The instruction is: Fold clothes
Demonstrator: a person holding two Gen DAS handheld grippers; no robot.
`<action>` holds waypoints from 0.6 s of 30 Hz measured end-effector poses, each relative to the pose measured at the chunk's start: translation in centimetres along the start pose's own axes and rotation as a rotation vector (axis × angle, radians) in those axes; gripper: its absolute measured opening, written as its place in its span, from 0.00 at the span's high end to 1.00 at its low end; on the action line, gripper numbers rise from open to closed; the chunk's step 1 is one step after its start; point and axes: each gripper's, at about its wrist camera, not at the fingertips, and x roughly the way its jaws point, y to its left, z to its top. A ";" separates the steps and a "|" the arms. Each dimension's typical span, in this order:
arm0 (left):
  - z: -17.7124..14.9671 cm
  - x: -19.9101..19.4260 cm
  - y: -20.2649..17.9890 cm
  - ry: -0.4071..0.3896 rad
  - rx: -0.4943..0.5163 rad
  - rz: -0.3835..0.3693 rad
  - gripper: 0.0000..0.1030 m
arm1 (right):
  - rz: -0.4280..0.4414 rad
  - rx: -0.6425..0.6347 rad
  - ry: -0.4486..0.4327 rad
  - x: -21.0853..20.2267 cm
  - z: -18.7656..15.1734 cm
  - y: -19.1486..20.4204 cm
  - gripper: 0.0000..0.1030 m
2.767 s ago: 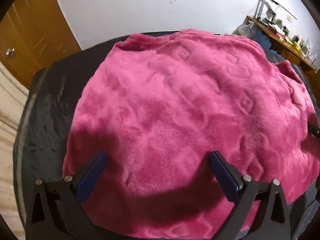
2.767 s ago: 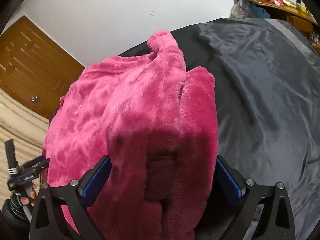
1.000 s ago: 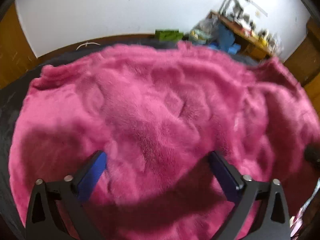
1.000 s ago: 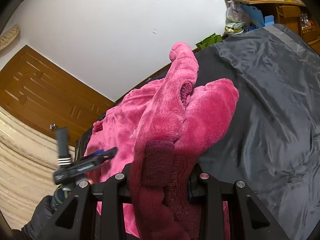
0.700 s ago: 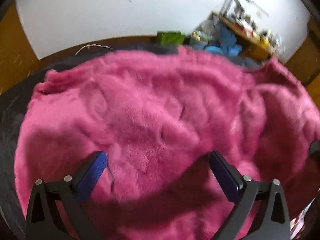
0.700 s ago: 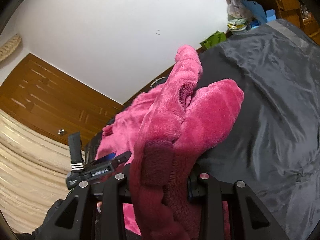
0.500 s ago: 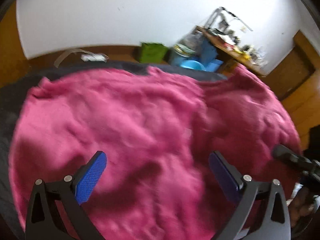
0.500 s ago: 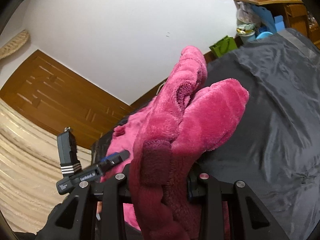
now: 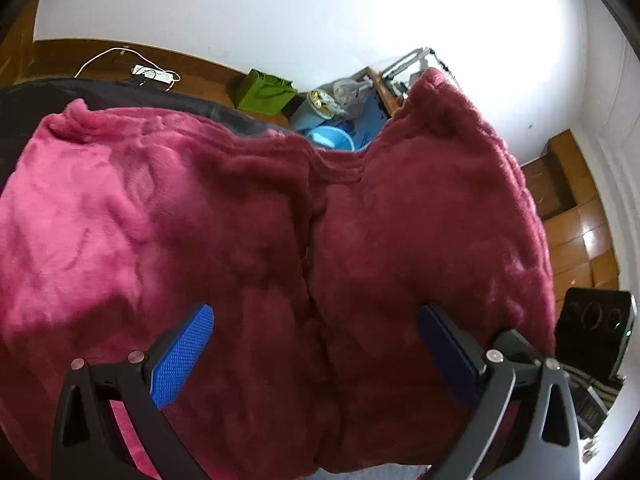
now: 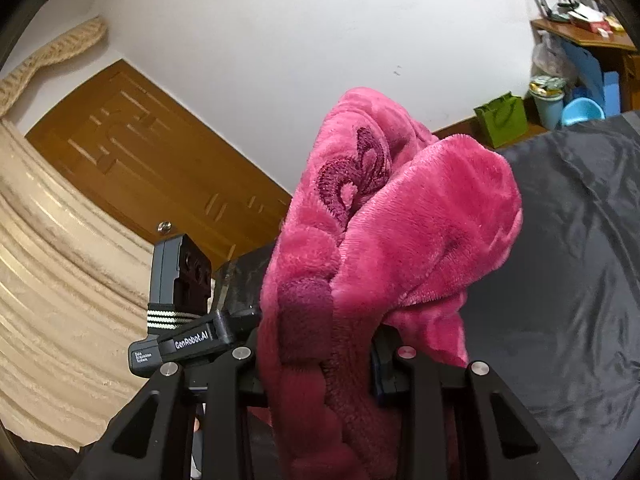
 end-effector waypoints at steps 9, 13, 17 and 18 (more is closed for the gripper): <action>0.8 -8.1 4.8 -0.115 -0.089 -0.045 0.01 | 0.003 -0.137 0.009 4.4 1.1 7.8 0.66; 0.8 -11.0 8.4 -0.152 -0.122 -0.008 0.01 | -0.008 -0.195 0.043 7.6 0.9 11.3 0.66; 0.3 -12.6 12.3 -0.170 -0.184 0.027 0.01 | -0.014 -0.245 0.104 11.7 -0.4 14.1 0.66; 0.1 -12.9 13.3 -0.172 -0.201 0.032 0.01 | -0.006 -0.260 0.126 12.5 -0.8 14.6 0.66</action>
